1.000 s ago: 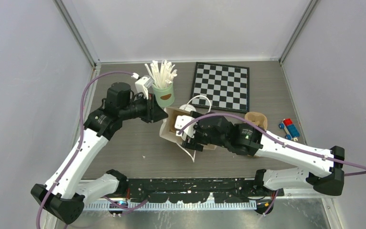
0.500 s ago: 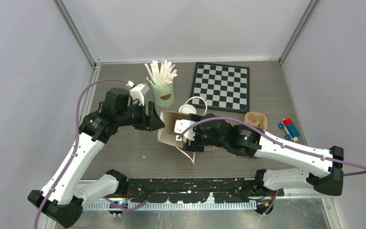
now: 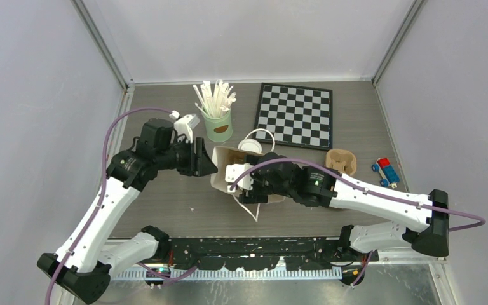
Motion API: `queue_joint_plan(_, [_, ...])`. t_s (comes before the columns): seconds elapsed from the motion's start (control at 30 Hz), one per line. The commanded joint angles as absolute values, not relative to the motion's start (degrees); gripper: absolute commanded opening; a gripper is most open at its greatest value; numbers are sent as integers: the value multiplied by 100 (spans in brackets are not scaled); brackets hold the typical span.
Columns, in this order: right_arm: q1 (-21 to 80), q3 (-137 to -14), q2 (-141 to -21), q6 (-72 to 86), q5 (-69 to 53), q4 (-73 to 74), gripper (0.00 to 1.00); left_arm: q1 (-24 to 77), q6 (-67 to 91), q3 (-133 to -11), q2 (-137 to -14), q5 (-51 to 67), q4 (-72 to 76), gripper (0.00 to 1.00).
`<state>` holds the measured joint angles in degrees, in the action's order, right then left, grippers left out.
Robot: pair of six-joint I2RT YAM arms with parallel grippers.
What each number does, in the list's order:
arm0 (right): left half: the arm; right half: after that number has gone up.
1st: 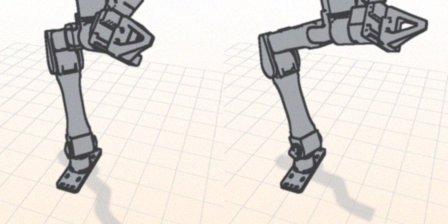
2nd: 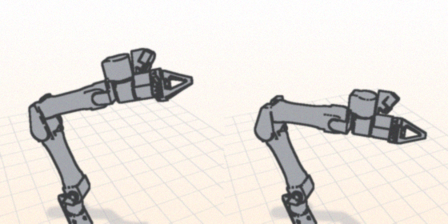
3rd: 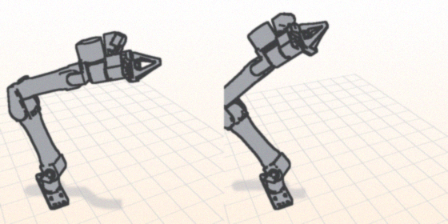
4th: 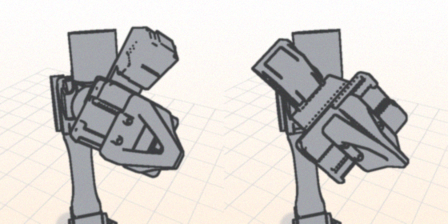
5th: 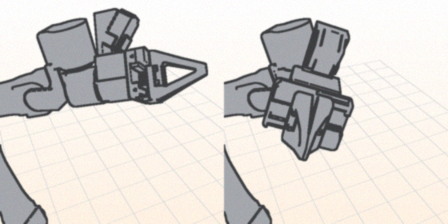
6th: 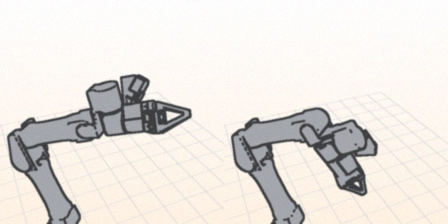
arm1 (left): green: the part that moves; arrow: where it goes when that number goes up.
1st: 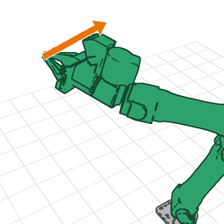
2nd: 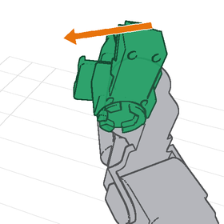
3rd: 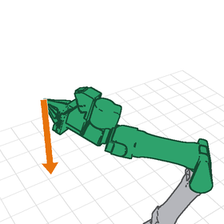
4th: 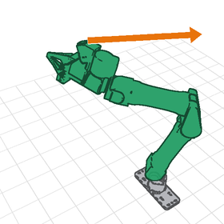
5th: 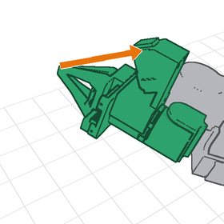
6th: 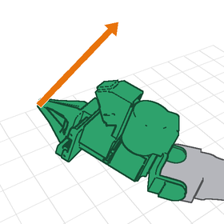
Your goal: Pack the takeout coffee
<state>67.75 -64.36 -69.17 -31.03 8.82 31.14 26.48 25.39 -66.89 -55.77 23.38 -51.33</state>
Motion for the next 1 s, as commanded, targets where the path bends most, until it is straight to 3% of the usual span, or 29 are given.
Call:
queue_joint_plan(0.0, [6798,-6601,-7024,-3338,879,2835,76,2619,2551,-6529,-5392,2662,-4730,40])
queue_joint_plan(0.23, [6798,-6708,-7141,-3284,1044,2713,76,2619,2478,-6327,-5194,2723,-4704,12])
queue_joint_plan(0.33, [6803,-6700,-7009,-3152,1269,2840,76,2619,2408,-6304,-5156,2733,-4693,4])
queue_joint_plan(0.5, [6796,-6426,-6619,-3050,1649,3217,76,2619,2407,-6286,-5175,2765,-4628,0])
queue_joint_plan(0.97, [6788,-6053,-6342,-2647,2171,3541,76,2619,2541,-6113,-5083,2955,-4535,0])
